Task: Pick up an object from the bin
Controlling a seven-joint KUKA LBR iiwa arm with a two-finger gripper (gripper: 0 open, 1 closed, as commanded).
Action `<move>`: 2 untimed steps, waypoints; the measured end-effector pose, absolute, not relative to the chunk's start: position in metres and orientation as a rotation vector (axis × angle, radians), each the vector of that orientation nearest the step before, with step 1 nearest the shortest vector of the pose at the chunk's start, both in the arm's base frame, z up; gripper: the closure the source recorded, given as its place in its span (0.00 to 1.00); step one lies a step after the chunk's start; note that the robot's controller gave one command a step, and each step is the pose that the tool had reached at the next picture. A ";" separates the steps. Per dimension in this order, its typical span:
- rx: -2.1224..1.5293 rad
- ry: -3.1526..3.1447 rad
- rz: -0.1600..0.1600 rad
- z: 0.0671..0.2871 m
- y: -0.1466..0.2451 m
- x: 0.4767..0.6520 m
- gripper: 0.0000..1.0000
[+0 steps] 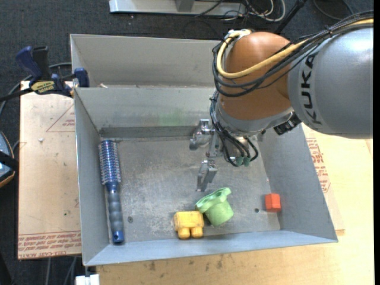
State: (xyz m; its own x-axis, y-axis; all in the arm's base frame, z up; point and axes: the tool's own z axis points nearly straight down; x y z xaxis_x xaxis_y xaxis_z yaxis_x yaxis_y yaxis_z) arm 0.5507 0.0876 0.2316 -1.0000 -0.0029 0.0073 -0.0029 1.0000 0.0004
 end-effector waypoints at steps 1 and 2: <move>0.596 -3.103 -0.002 0.075 0.032 0.496 0.00; 0.655 -3.077 0.000 0.101 0.013 0.490 0.00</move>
Offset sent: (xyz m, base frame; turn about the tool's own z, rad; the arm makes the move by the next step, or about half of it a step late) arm -0.0611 -0.0578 -0.1616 -0.3794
